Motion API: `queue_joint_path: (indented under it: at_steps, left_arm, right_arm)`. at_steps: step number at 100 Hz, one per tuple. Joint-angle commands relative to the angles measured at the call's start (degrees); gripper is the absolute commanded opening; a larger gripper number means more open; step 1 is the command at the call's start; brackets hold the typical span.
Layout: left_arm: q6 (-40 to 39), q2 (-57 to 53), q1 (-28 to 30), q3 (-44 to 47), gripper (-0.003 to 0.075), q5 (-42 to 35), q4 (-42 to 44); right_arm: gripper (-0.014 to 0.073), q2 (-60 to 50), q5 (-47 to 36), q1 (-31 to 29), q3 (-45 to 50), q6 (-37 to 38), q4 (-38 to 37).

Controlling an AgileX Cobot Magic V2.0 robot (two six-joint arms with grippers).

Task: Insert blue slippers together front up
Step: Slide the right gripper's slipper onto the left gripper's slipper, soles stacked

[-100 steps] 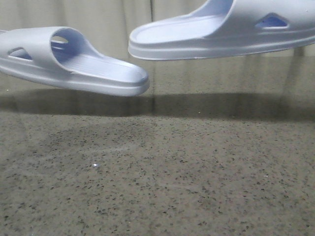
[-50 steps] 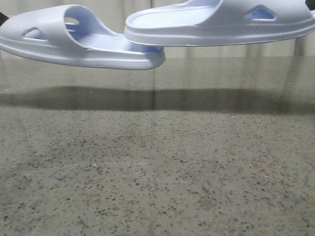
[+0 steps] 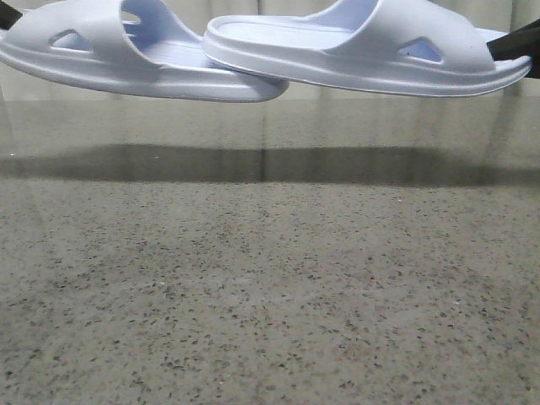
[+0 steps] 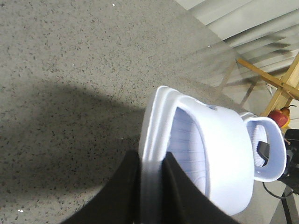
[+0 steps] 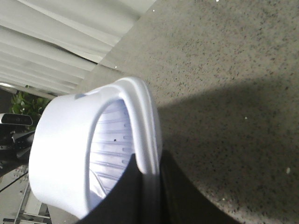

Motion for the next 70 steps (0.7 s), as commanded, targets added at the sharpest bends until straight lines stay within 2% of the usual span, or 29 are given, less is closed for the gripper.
queue_joint_path:
  at_steps: [1, 31, 70]
  left_arm:
    - [0.38, -2.44, -0.61, -1.42, 0.0015, 4.19, -6.05]
    - [0.65, -2.44, -3.58, -1.42, 0.0015, 4.19, -7.78]
    - [0.79, -2.44, -6.28, -1.42, 0.0015, 4.19, -9.92]
  right_arm:
    - [-0.0104, 0.6, 4.58, 1.97, -3.37, -2.28, 3.99]
    - [-0.0104, 6.54, 0.73, 11.93, -11.6, -2.41, 3.99]
    - [-0.0104, 14.26, 1.57, 22.71, -21.41, -2.41, 5.2]
